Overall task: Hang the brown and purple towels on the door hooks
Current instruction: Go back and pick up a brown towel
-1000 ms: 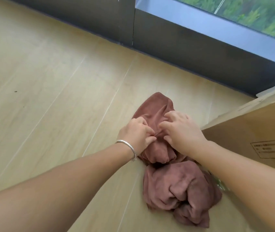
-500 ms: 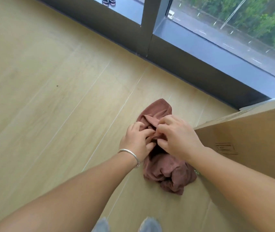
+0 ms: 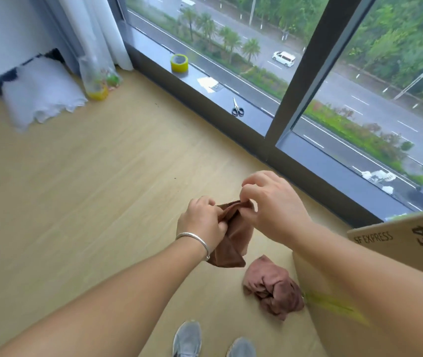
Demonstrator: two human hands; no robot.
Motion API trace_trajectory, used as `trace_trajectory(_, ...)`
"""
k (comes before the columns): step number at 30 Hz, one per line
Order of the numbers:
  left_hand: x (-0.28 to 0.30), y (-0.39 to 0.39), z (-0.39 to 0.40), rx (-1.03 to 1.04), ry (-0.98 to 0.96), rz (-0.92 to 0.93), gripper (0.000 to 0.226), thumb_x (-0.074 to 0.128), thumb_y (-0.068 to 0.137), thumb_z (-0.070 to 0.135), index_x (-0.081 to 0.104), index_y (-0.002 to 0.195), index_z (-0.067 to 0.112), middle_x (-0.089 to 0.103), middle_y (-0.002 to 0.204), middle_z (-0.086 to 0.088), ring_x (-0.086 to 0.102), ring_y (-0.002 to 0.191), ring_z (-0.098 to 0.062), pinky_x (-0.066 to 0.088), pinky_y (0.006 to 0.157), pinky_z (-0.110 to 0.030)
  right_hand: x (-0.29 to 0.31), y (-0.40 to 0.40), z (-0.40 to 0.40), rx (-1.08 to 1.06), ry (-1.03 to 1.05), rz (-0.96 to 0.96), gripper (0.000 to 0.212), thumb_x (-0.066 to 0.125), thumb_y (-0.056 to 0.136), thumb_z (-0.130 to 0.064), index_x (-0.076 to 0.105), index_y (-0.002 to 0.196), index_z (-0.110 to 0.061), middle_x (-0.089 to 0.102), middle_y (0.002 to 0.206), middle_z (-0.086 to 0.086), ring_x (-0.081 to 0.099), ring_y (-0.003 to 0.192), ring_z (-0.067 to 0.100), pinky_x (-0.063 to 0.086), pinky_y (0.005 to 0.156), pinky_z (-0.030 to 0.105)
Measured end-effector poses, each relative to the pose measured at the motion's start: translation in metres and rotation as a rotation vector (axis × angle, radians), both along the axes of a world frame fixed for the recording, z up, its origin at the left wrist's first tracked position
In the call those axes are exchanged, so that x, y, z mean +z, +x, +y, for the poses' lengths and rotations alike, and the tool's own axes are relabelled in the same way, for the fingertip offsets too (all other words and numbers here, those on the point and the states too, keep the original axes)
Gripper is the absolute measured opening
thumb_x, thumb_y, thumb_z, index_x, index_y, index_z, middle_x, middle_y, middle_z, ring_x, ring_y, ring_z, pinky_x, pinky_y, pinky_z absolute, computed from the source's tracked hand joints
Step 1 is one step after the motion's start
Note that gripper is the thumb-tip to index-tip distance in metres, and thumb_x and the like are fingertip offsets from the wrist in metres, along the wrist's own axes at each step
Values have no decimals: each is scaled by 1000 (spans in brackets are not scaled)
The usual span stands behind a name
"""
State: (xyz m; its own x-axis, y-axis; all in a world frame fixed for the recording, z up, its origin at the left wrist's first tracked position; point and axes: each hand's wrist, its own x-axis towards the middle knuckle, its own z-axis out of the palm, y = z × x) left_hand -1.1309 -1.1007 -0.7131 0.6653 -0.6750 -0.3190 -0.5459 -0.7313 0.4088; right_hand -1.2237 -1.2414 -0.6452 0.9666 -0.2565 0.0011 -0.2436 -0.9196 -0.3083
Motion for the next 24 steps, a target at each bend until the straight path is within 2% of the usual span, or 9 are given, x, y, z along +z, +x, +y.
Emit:
trace_trajectory(5, 50, 36, 71, 204, 151, -88, 21, 52, 85, 33, 70, 95, 30, 55, 111, 12, 45, 114, -16, 41, 78, -31, 57, 44, 41, 121, -5, -75, 5, 65, 79, -25, 66, 82, -21, 62, 108, -6, 50, 107, 22, 39, 82, 34)
trace_trajectory(10, 59, 65, 144, 327, 233, -134, 21, 51, 84, 37, 70, 88, 29, 56, 104, 9, 48, 108, -17, 37, 75, -30, 70, 90, 83, 203, -19, -96, 4, 64, 80, -28, 64, 81, -24, 60, 109, -9, 49, 109, 19, 40, 86, 33)
trace_trajectory(14, 62, 86, 198, 422, 65, -64, 12, 54, 80, 36, 59, 72, 29, 55, 107, 11, 47, 106, -17, 35, 79, -30, 54, 117, 117, 177, -14, -55, 2, 61, 80, -24, 60, 81, -22, 60, 104, -7, 48, 107, 20, 42, 84, 35)
trace_trajectory(18, 65, 102, 242, 472, -136, 42, 11, 52, 80, 29, 61, 82, 22, 53, 108, 10, 48, 104, -14, 44, 87, -33, 26, 136, 160, 210, -91, 188, 19, 54, 79, -33, 63, 93, -24, 57, 111, -6, 45, 112, 17, 38, 84, 29)
trace_trajectory(20, 65, 106, 256, 464, -217, 96, 5, 52, 82, 22, 57, 81, 23, 52, 108, 10, 51, 100, -14, 45, 88, -35, 13, 145, 192, 249, -42, 278, 31, 49, 79, -44, 60, 100, -25, 55, 111, -5, 44, 116, 17, 36, 85, 27)
trace_trajectory(22, 68, 106, 266, 400, -241, 156, 11, 51, 82, 21, 49, 73, 27, 52, 110, 11, 53, 96, -14, 46, 87, -36, 1, 152, 226, 281, 41, 296, 41, 42, 84, -53, 52, 113, -25, 54, 115, -6, 43, 119, 16, 37, 87, 27)
trace_trajectory(24, 68, 106, 277, 354, -236, 190, 9, 49, 81, 28, 51, 74, 25, 51, 113, 12, 53, 96, -13, 46, 87, -35, -10, 158, 258, 355, 94, 268, 35, 49, 90, -45, 47, 119, -26, 56, 116, -7, 46, 116, 16, 42, 85, 27)
